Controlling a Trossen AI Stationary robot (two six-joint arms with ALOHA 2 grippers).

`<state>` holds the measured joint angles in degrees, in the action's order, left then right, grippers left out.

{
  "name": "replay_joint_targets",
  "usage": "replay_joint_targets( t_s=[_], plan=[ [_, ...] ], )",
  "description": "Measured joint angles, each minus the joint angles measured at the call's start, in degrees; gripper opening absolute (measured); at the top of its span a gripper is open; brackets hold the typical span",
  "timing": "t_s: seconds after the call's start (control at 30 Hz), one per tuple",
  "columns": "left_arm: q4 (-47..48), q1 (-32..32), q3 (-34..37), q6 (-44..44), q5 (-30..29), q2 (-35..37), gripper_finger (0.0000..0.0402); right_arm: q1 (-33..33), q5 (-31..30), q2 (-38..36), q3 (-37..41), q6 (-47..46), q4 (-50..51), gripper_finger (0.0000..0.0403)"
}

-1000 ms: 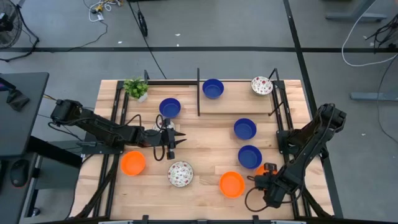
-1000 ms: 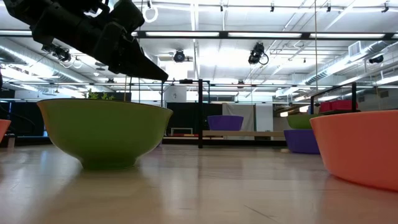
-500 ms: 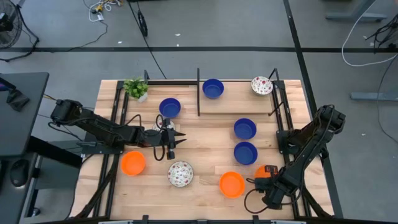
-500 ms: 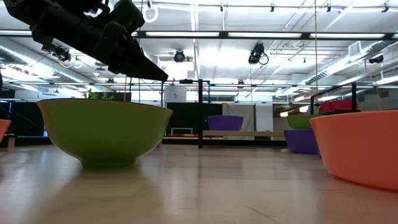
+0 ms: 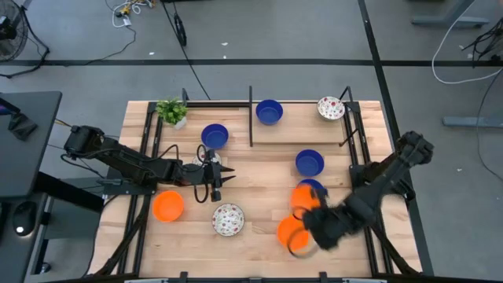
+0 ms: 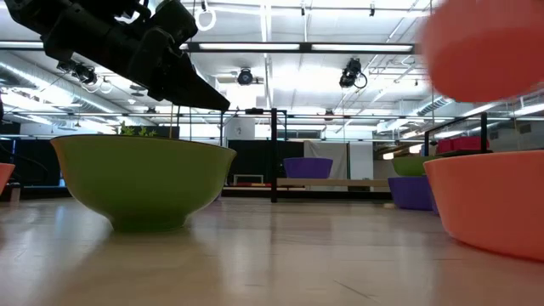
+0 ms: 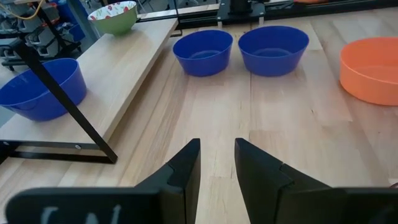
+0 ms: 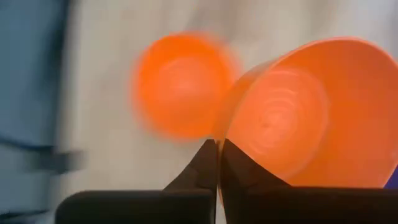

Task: Pick & Place Mini bowls
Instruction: Put the orange bowl on the shelf

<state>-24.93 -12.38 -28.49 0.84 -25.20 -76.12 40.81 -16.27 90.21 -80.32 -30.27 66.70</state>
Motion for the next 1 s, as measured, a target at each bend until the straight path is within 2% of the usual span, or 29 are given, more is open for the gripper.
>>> replay_joint_targets(
  t_s=[0.13,0.27,0.4,0.53,0.77,1.0],
  plan=[
    [0.0,0.0,0.0,0.0,0.0,0.0,0.0103,-12.8,-1.5,-1.7,2.4,18.4,0.8,0.0002],
    [0.7,-0.3,0.0,0.0,0.0,0.0,0.0103,-29.6,0.1,-5.8,9.7,32.9,-5.4,0.0002],
    [0.9,-0.8,0.0,0.0,0.0,0.0,0.0103,-46.7,3.0,-10.3,17.4,42.3,-15.9,0.0002],
    [1.0,-1.0,0.0,0.0,0.0,0.0,0.0103,-59.4,7.7,-11.1,21.7,48.8,-25.0,0.0002],
    [0.9,-1.0,0.0,0.0,0.0,0.0,0.0103,-71.3,10.1,-6.3,22.2,53.1,-29.9,0.0001],
    [0.9,-1.0,0.0,0.0,0.0,0.0,0.0103,-75.0,11.9,-3.2,22.2,55.5,-30.0,0.0002]
  ],
)
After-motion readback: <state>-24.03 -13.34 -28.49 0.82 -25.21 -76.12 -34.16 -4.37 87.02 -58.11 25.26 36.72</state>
